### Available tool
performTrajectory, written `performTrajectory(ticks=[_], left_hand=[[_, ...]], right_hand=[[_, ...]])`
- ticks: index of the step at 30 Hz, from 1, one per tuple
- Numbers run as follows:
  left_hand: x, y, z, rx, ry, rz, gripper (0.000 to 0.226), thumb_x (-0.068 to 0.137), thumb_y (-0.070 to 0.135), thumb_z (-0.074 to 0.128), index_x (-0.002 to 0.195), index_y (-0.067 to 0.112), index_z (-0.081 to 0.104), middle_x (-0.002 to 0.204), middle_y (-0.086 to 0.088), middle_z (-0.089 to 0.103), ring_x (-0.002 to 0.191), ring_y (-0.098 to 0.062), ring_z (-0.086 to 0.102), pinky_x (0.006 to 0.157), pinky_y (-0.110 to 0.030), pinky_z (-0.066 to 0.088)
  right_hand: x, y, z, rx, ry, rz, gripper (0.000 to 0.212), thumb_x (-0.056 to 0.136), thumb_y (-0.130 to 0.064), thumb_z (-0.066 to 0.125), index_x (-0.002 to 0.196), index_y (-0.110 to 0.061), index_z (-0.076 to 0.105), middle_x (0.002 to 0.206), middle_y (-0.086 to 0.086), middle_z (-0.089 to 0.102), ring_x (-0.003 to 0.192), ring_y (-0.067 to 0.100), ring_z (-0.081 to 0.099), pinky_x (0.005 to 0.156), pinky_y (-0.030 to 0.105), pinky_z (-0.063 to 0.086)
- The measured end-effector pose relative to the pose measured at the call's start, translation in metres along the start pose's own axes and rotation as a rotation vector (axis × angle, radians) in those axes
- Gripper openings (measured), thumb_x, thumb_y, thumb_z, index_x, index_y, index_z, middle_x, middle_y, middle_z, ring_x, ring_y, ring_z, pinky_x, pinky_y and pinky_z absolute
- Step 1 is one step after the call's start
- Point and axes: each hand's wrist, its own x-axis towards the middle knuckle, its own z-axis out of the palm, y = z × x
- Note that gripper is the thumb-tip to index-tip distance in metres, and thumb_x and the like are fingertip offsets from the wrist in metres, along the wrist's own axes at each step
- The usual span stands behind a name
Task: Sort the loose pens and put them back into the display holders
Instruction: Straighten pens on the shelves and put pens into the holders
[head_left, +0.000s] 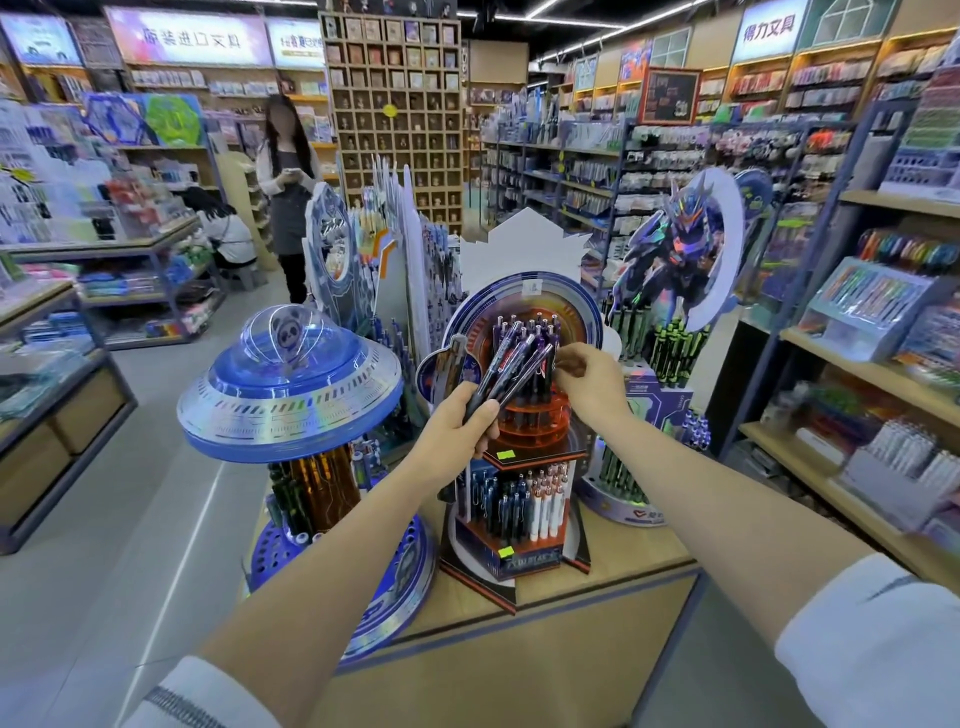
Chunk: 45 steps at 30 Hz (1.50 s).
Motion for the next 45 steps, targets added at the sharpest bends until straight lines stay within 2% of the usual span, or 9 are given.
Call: performTrajectory(ticks=[4,10,15,21,25,28,31,37,45], left_hand=[[-0.001,0.000,0.001,-0.004,0.001,0.000,0.012,0.103,0.019,0.042,0.093,0.015,0.047,0.074,-0.002,0.055,0.061,-0.012,0.048,0.058,-0.022,0.043],[-0.005,-0.001,0.009,0.000,0.018,0.013,0.012,0.103,0.022,0.042,0.094,0.017,0.047,0.074,0.000,0.055,0.059,-0.009,0.047,0.056,-0.018,0.042],[-0.008,0.001,0.023,-0.033,0.040,0.041,0.011,0.103,0.018,0.041,0.098,0.010,0.047,0.074,-0.004,0.053,0.054,-0.004,0.046,0.052,-0.014,0.039],[-0.007,0.003,0.037,-0.015,0.052,0.014,0.016,0.103,0.021,0.041,0.109,0.009,0.050,0.079,-0.008,0.060,0.058,-0.007,0.052,0.050,-0.012,0.039],[-0.006,0.005,0.035,0.021,0.129,-0.010,0.016,0.103,0.021,0.041,0.087,0.022,0.044,0.084,-0.008,0.065,0.059,-0.011,0.054,0.048,-0.013,0.040],[-0.007,0.007,0.032,0.032,0.120,-0.003,0.015,0.103,0.020,0.041,0.088,0.020,0.045,0.083,-0.006,0.064,0.059,-0.010,0.054,0.051,-0.015,0.041],[-0.006,0.006,0.030,0.023,0.113,-0.007,0.011,0.103,0.021,0.042,0.094,0.015,0.047,0.084,-0.005,0.063,0.062,-0.012,0.054,0.055,-0.019,0.043],[-0.006,0.008,0.028,-0.022,0.070,0.014,0.014,0.103,0.019,0.041,0.091,0.018,0.047,0.083,-0.006,0.063,0.061,-0.011,0.054,0.053,-0.015,0.043],[0.000,0.003,0.024,-0.037,0.050,-0.005,0.012,0.103,0.020,0.042,0.093,0.017,0.049,0.085,-0.007,0.064,0.065,-0.014,0.055,0.054,-0.016,0.044]], right_hand=[[0.001,0.000,-0.004,0.007,-0.029,0.053,0.026,0.088,-0.010,0.066,0.114,-0.007,0.068,0.108,0.006,0.069,0.101,0.018,0.062,0.090,0.028,0.046],[-0.024,0.006,-0.008,0.196,0.110,0.020,0.002,0.093,-0.015,0.060,0.093,-0.014,0.060,0.077,-0.003,0.059,0.067,0.007,0.053,0.067,0.025,0.043],[-0.049,-0.004,-0.017,0.514,-0.137,-0.008,0.029,0.096,-0.028,0.058,0.081,-0.005,0.067,0.063,0.007,0.061,0.050,0.015,0.052,0.048,0.022,0.042],[-0.060,-0.010,-0.020,0.530,-0.272,-0.047,0.012,0.092,-0.016,0.064,0.081,-0.013,0.065,0.062,0.004,0.067,0.055,0.017,0.062,0.054,0.023,0.051],[-0.049,-0.013,-0.036,0.566,-0.067,0.000,0.010,0.097,-0.014,0.055,0.090,-0.008,0.059,0.074,0.005,0.067,0.055,0.013,0.063,0.051,0.020,0.052],[-0.035,-0.014,-0.047,0.423,0.134,-0.044,0.012,0.099,-0.021,0.052,0.093,-0.012,0.056,0.076,-0.001,0.064,0.058,0.008,0.061,0.055,0.019,0.050],[-0.023,-0.016,-0.045,0.336,0.155,-0.069,0.012,0.099,-0.020,0.051,0.097,-0.010,0.056,0.076,-0.005,0.063,0.061,0.001,0.062,0.058,0.018,0.051],[-0.009,-0.002,-0.025,0.154,0.121,-0.080,0.003,0.097,-0.025,0.056,0.097,-0.023,0.058,0.092,0.002,0.068,0.081,0.015,0.068,0.076,0.047,0.058],[-0.006,-0.003,-0.025,0.157,0.152,-0.093,0.006,0.098,-0.024,0.054,0.092,-0.026,0.053,0.085,-0.001,0.067,0.081,0.020,0.068,0.078,0.049,0.057]])
